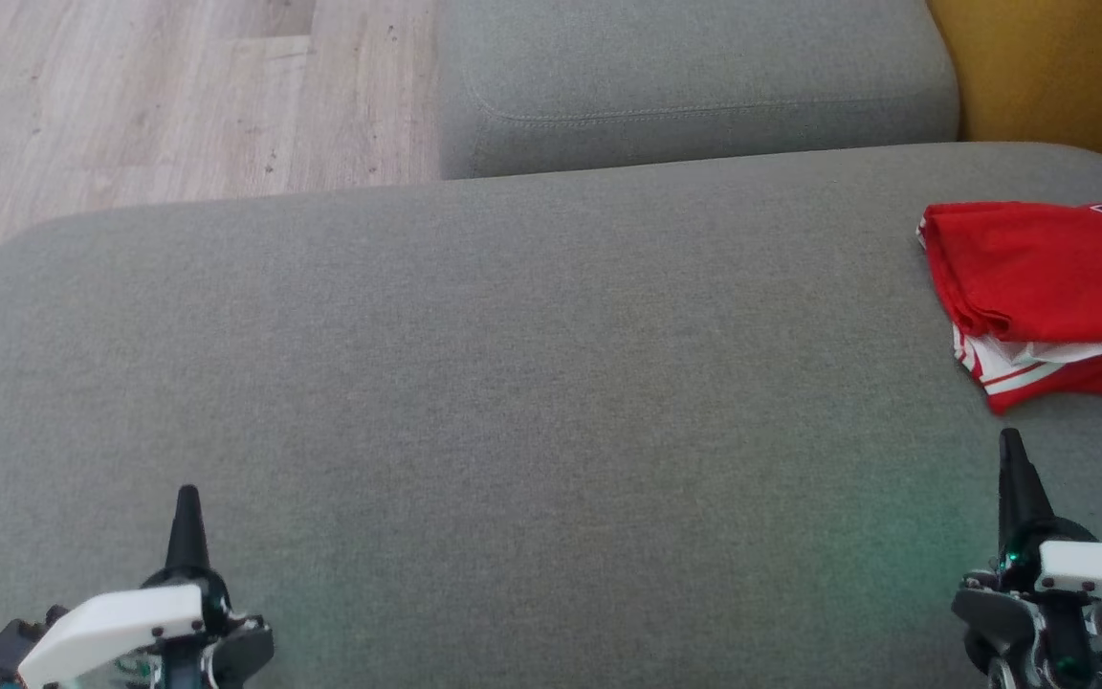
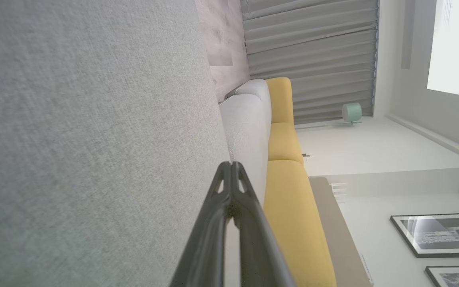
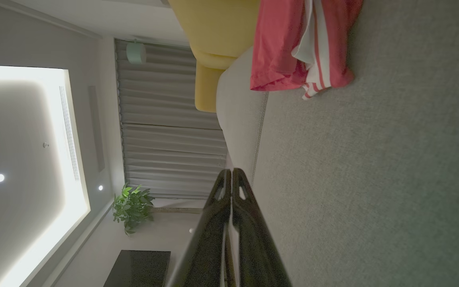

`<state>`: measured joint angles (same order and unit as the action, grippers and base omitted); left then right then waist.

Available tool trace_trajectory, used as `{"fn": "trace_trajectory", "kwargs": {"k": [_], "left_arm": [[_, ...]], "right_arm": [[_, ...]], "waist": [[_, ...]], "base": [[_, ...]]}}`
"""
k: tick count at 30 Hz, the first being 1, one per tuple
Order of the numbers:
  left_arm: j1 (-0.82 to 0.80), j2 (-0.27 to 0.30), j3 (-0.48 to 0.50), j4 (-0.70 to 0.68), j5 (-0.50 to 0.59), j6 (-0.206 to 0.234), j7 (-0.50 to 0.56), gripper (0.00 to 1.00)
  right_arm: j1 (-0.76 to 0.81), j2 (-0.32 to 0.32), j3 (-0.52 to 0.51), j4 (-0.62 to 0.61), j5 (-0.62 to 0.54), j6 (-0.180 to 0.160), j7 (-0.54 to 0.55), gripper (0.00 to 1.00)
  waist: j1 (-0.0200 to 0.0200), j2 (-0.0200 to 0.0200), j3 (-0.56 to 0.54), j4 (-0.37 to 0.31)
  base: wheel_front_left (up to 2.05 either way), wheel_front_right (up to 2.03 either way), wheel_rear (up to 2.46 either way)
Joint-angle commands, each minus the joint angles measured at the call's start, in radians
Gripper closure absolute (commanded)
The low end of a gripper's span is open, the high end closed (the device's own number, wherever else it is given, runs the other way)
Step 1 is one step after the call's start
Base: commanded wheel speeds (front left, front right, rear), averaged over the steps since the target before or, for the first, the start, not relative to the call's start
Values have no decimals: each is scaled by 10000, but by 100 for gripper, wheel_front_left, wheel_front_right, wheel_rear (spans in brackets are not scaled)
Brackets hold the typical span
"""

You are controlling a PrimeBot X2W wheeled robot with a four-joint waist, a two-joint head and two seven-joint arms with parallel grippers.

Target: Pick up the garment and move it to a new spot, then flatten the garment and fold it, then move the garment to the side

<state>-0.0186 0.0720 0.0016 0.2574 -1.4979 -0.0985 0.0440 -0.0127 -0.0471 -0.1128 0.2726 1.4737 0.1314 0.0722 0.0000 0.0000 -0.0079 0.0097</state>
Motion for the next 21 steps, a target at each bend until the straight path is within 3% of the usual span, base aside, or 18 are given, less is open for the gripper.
{"fn": "trace_trajectory", "kwargs": {"k": [1, 11, 21], "left_arm": [[-595, 87, 383, -246, -259, -106, 66, 100], [-862, 72, 720, -141, -1443, -322, 369, 100], [-865, 40, 765, -139, -1405, -322, 406, 100]], "right_arm": [[-686, -61, 122, -296, 259, -7, 109, 100], [-950, -50, 5, -280, 1361, -7, 398, 100], [-951, -47, 1, -279, 1358, -7, 401, 100]], "waist": [[0, 0, 10, -9], [0, 0, 110, -97], [0, 0, 110, -97]], "base": [[0, 0, 0], [0, 0, 0], [0, 0, 0]]}}
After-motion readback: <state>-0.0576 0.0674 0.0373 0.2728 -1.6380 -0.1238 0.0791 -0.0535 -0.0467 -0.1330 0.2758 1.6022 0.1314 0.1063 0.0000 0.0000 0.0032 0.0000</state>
